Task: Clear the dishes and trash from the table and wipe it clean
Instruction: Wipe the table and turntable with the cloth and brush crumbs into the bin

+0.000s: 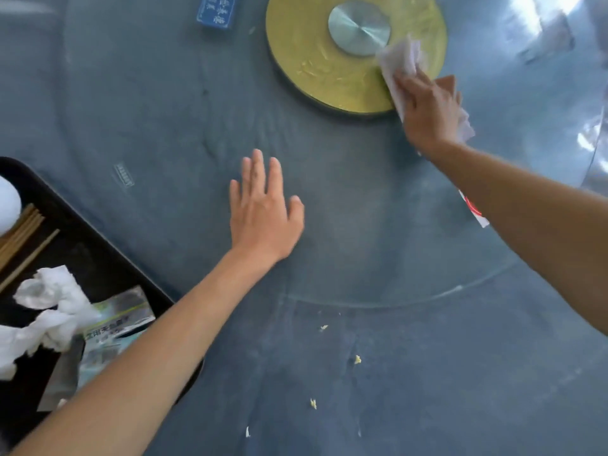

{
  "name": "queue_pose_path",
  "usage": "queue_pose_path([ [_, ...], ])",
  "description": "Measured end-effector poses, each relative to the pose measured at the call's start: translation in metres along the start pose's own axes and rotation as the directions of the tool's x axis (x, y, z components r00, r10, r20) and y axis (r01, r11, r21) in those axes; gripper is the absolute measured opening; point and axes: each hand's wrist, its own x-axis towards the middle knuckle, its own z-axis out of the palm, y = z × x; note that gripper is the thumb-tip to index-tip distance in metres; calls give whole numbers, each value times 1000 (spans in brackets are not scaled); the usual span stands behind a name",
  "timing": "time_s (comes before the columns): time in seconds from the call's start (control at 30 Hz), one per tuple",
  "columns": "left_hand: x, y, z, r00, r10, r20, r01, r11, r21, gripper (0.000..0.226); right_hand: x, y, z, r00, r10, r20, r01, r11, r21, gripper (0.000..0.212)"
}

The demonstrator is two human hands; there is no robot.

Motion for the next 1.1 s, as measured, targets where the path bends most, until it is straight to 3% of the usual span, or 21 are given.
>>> queue_pose_path([
  [0.07, -12, 4, 14, 998, 59, -8, -58, 997, 44, 70, -36, -21, 9, 974, -228, 6, 228, 973, -33, 44],
  [0.17, -11, -13, 25, 986, 106, -131, -89, 988, 129, 64, -122, -31, 20, 834, -550, -37, 552, 833, 36, 50],
  [0.23, -5, -26, 25, 979, 135, -154, -116, 985, 131, 61, -190, -32, 23, 770, -633, 74, 622, 772, 132, 57],
  [0.3, -1, -35, 20, 975, 162, -150, -147, 983, 108, 60, -243, -26, 22, 660, -735, 152, 705, 677, 213, 61],
  [0.37, 4, -43, 13, 970, 191, -152, -176, 978, 109, 60, -261, -16, 12, 528, -828, 190, 783, 561, 268, 62],
  [0.4, 8, -49, 9, 968, 203, -146, -187, 976, 115, 60, -257, -9, 7, 507, -841, 188, 799, 540, 265, 62],
  [0.43, 12, -54, 4, 970, 205, -133, -189, 974, 121, 61, -247, -2, 2, 541, -824, 167, 787, 566, 246, 58],
  [0.47, 16, -56, -1, 976, 185, -116, -170, 977, 126, 60, -230, 5, -2, 632, -765, 124, 732, 642, 229, 55],
  [0.53, 16, -45, -6, 995, 53, -84, -43, 992, 115, 59, -179, 18, -16, 862, -507, -2, 497, 844, 202, 48],
  [0.57, 13, -33, -6, 997, -26, -73, 33, 995, 91, 61, -150, 23, -27, 933, -351, -74, 359, 915, 184, 42],
  [0.63, -2, -2, 3, 996, -90, -18, 91, 993, 79, 68, -95, 33, -47, 985, -100, -142, 118, 985, 128, 38],
  [0.7, -23, 17, 19, 996, -82, 20, 79, 990, 120, 75, -64, 39, -57, 996, 79, -44, -74, 992, 98, 39],
  [0.8, -34, 10, 28, 996, -82, -22, 85, 982, 171, 75, -74, 26, -50, 950, 305, 74, -309, 950, 52, 42],
  [0.87, -32, -1, 29, 996, -56, -63, 67, 978, 198, 74, -102, 10, -29, 975, 210, 68, -213, 976, 49, 46],
  [0.93, -27, -9, 29, 996, -33, -82, 51, 974, 221, 73, -142, -4, -6, 992, -91, 84, 85, 993, 77, 50],
  [1.0, -22, -15, 25, 998, -17, -60, 32, 964, 263, 73, -191, -7, 13, 936, -342, 84, 330, 935, 126, 49],
  [1.1, -14, -25, 12, 1000, -9, 0, 9, 950, 312, 73, -257, -23, 19, 848, -523, 90, 501, 845, 187, 56],
])
